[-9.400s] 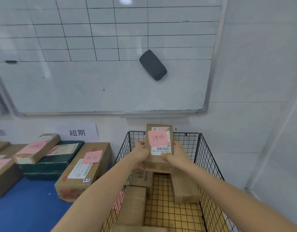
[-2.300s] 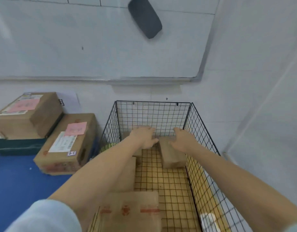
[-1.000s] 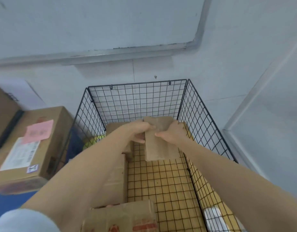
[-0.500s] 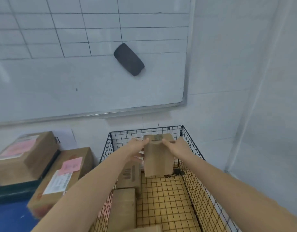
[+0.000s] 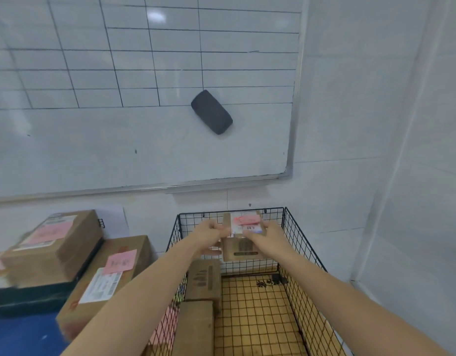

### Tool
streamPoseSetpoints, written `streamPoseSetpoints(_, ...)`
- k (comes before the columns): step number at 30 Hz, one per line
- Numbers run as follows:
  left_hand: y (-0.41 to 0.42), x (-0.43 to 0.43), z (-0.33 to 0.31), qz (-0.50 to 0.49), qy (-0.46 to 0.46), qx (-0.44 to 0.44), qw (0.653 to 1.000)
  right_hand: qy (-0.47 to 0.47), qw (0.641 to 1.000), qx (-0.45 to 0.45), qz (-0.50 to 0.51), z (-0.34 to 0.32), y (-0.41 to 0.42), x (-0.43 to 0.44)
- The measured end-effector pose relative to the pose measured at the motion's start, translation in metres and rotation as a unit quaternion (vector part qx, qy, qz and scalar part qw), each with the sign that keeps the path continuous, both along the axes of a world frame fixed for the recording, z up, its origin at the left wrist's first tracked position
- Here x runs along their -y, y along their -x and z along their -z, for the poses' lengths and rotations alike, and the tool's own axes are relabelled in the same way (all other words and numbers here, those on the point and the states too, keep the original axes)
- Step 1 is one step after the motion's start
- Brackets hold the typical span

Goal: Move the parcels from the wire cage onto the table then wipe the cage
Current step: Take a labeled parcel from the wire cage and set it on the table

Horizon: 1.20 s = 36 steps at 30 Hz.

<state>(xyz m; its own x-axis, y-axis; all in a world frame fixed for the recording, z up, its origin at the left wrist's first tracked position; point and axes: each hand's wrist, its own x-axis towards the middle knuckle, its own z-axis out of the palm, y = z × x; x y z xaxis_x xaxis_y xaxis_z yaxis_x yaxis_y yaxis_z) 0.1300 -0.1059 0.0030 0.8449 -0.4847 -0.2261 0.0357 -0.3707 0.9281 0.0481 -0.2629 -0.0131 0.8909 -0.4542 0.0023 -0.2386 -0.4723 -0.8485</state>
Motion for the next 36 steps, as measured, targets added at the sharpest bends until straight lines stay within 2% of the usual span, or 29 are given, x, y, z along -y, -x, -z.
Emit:
streamPoseSetpoints(4, -0.006, -0.002, 0.004, -0.026, 0.022, -0.006, 0.999, 0.007, 1.0, 0.013, 0.02, 0.005, -0.006, 0.0)
streamPoseSetpoints(12, -0.008, -0.003, 0.01, 0.004, -0.023, 0.045, 0.999, 0.051, 0.999, 0.0, -0.005, 0.003, -0.004, -0.006)
streamPoseSetpoints(15, -0.011, -0.005, 0.014, -0.009, -0.025, 0.032, 0.999, 0.048, 0.998, 0.024, -0.012, 0.004, -0.005, -0.007)
streamPoseSetpoints(18, -0.006, -0.002, 0.01, -0.04, 0.018, -0.013, 0.999, 0.04, 0.997, 0.063, -0.02, 0.004, -0.006, -0.008)
streamPoseSetpoints(21, -0.002, 0.0, 0.006, -0.071, 0.025, -0.034, 0.997, 0.027, 0.998, 0.061, -0.004, 0.005, -0.008, -0.008)
streamPoseSetpoints(26, -0.005, -0.005, 0.01, -0.04, 0.006, -0.018, 0.999, 0.014, 0.999, 0.047, 0.006, 0.004, -0.005, -0.01)
streamPoseSetpoints(31, 0.001, -0.01, 0.004, 0.0, 0.032, -0.045, 0.998, 0.051, 0.996, 0.065, 0.039, 0.006, -0.003, -0.011)
streamPoseSetpoints(34, 0.001, -0.015, 0.003, 0.008, 0.048, -0.049, 0.998, 0.031, 0.992, 0.12, 0.011, 0.007, -0.003, -0.011)
streamPoseSetpoints(36, 0.001, -0.019, 0.002, 0.012, 0.05, -0.041, 0.998, 0.038, 0.993, 0.111, -0.01, 0.006, -0.004, -0.01)
